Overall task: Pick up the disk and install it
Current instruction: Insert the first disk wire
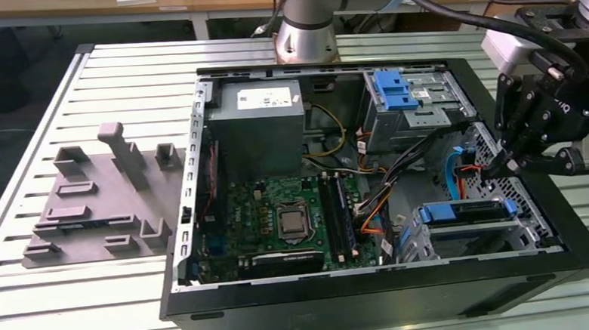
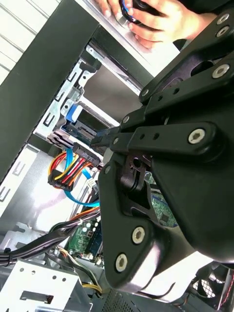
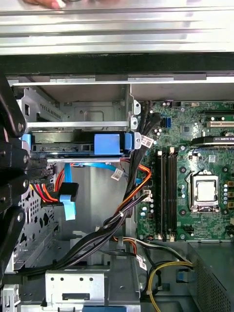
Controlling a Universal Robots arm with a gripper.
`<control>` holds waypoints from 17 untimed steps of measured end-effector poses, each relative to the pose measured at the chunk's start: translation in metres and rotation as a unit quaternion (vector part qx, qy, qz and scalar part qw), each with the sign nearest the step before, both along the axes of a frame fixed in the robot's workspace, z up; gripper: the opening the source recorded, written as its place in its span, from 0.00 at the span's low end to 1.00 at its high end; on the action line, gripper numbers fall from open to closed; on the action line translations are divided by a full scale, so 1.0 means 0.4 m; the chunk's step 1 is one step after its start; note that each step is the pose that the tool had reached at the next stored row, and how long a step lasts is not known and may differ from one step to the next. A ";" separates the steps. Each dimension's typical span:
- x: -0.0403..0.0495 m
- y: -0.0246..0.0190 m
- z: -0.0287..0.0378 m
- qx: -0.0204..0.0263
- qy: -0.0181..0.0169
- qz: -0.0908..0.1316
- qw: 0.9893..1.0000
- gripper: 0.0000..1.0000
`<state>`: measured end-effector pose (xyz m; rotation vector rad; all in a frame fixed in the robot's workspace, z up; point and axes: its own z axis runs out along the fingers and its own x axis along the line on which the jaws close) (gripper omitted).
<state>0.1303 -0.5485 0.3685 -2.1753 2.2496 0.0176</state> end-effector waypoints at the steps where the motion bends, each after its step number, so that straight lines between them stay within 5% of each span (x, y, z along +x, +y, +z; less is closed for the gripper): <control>1: 0.000 0.000 0.000 0.000 0.000 0.000 1.000 0.11; 3: 0.000 0.002 0.000 -0.002 -0.001 0.000 1.000 0.11; 7: -0.001 0.009 0.000 -0.016 -0.003 0.000 1.000 0.11; 10: -0.003 0.022 0.000 -0.026 -0.003 0.000 1.000 0.24; 16: -0.008 0.043 0.000 -0.028 -0.004 0.000 1.000 0.25; 17: -0.008 0.045 0.000 -0.029 -0.004 0.000 1.000 0.31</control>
